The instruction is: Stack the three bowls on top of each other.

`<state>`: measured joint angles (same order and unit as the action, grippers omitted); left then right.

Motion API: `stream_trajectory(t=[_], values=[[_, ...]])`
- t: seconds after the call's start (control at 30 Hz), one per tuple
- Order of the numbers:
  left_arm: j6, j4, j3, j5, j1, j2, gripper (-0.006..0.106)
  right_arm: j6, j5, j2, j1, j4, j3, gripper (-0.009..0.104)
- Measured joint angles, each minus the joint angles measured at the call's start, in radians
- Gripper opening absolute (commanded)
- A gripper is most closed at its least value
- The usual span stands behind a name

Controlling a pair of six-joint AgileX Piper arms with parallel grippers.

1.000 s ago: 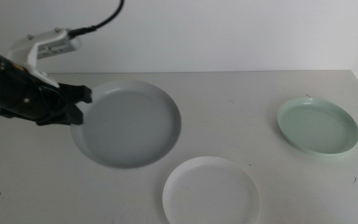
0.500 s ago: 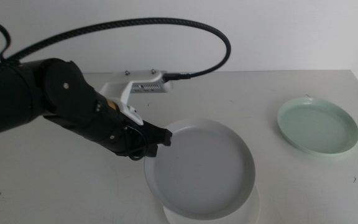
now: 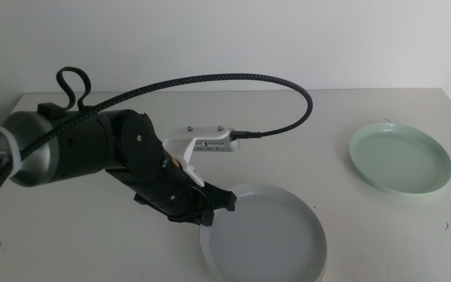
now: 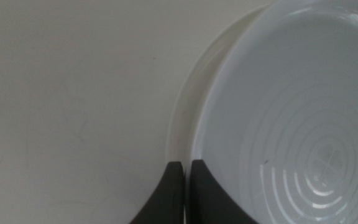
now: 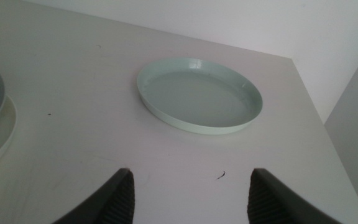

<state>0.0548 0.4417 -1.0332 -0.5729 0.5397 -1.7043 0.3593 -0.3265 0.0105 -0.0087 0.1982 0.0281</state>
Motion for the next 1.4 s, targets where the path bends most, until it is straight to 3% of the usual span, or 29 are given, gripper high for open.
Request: stream_trajectory(t=[0.17,0.27,0.37,0.57,0.6,0.8,1.0,1.4], values=[[0.0,0.01,0.0,0.004,0.0,-0.027,0.004,0.0,0.0,0.0,0.0,0.0,0.0,0.047],[0.0,0.015,0.0,0.005,0.0,-0.033,0.014,0.0,0.0,0.0,0.0,0.0,0.0,0.047],[0.002,0.019,0.0,0.005,0.0,-0.035,0.034,0.0,0.0,0.0,0.0,0.0,0.0,0.047],[0.036,0.025,0.0,0.003,0.0,-0.035,0.101,0.0,0.0,0.0,0.0,0.0,0.0,0.047],[0.049,0.024,0.0,0.002,0.0,-0.033,0.105,0.0,0.0,0.0,0.0,0.0,0.0,0.047],[0.185,0.042,-0.035,-0.101,-0.009,0.083,0.105,0.0,0.0,0.0,0.0,0.0,0.0,0.047],[0.298,0.042,-0.111,-0.346,-0.121,0.313,0.105,0.0,0.0,0.0,0.0,0.0,0.0,0.047],[0.347,0.006,-0.16,-0.5,-0.269,0.796,0.105,0.0,0.0,0.0,0.0,0.0,0.0,0.047]])
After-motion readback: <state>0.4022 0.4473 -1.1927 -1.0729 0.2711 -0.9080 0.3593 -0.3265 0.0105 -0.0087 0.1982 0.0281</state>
